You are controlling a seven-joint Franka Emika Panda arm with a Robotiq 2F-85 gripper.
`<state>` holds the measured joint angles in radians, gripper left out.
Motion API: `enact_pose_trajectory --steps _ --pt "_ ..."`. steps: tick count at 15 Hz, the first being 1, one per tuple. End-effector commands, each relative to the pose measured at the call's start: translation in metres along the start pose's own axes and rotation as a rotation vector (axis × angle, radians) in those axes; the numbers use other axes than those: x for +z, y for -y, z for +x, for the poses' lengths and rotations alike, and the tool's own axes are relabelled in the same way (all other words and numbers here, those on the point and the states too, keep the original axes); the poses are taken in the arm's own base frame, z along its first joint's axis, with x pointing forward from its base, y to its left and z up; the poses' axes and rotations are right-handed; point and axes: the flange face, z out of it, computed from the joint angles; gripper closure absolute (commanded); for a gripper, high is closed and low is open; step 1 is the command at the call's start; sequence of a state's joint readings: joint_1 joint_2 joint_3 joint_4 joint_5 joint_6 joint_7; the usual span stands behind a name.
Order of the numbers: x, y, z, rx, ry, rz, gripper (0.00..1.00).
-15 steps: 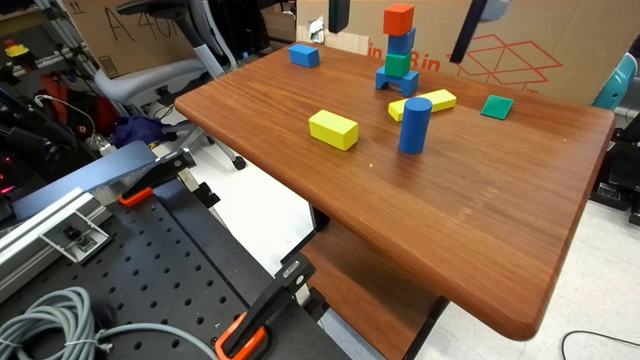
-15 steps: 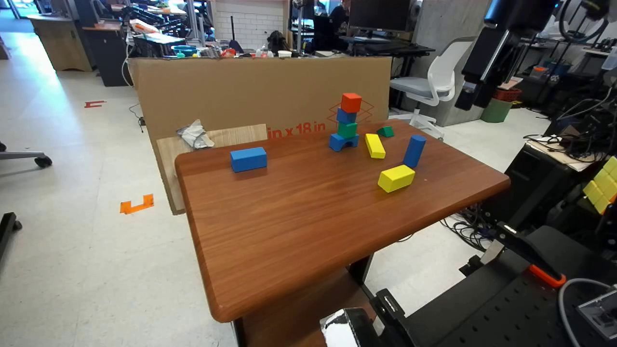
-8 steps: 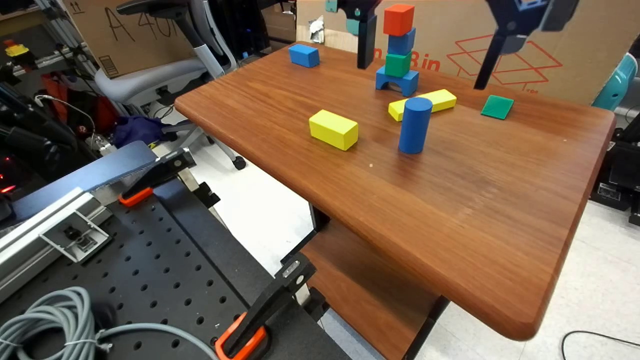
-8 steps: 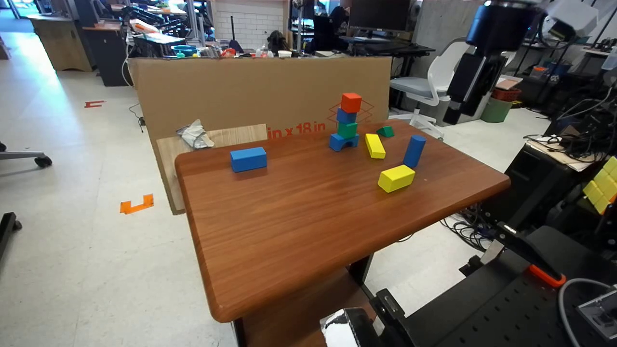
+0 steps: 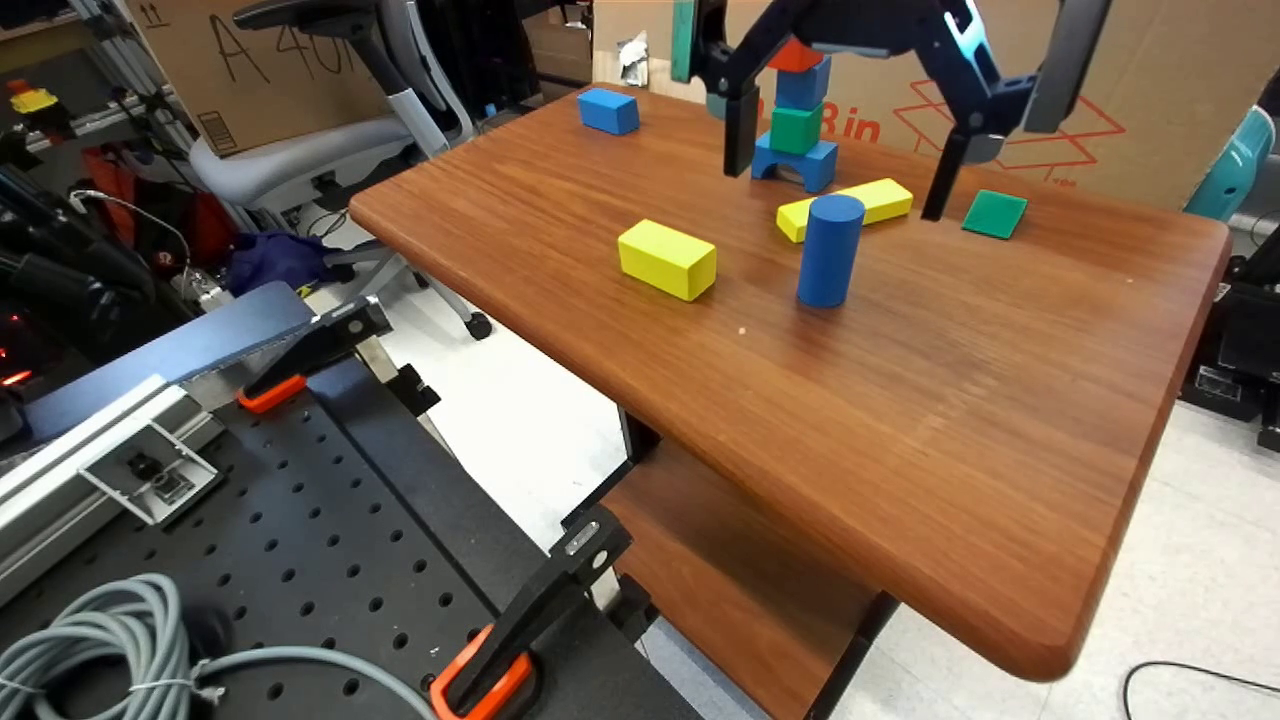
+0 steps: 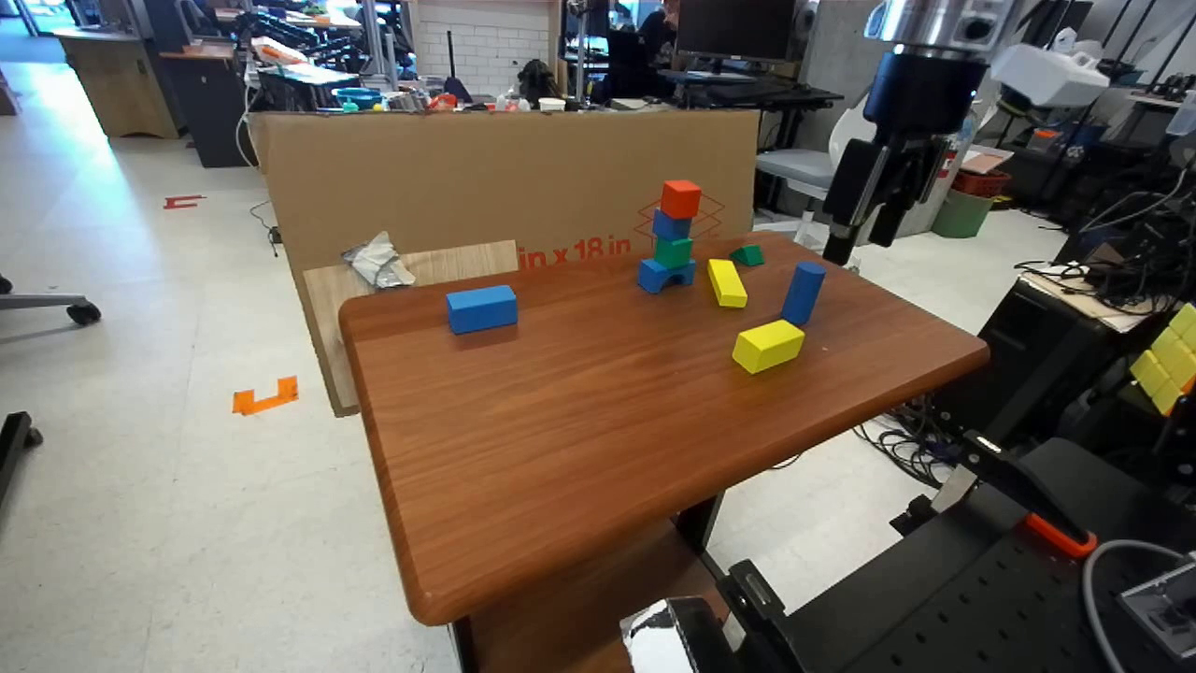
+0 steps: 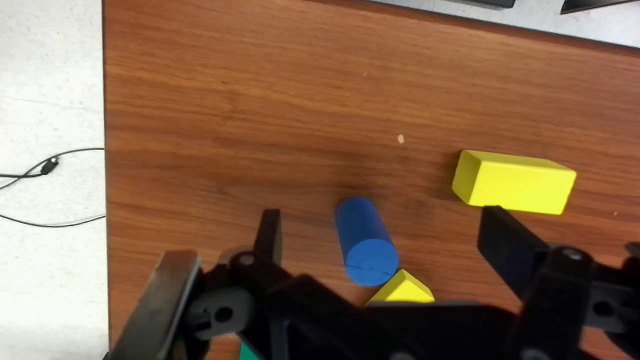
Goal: Put the blue cylinder on top of the the yellow rectangle
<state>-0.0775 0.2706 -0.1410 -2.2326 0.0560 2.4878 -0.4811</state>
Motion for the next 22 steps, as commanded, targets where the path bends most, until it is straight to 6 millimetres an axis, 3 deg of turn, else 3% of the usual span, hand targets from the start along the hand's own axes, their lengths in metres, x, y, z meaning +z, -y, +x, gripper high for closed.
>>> enact_pose_trajectory --steps 1,11,17,18,19,22 --pt "0.006 -0.002 0.014 0.011 -0.024 -0.045 0.0" --pt "0.034 0.002 0.027 0.06 -0.011 -0.082 0.0" --pt "0.036 0.007 0.038 0.065 -0.053 -0.112 0.0" --pt "0.037 0.008 0.04 0.071 -0.057 -0.109 0.25" --pt "0.038 0.011 0.04 0.074 -0.052 -0.102 0.26" --pt "0.044 0.019 0.04 0.081 -0.024 -0.08 0.51"
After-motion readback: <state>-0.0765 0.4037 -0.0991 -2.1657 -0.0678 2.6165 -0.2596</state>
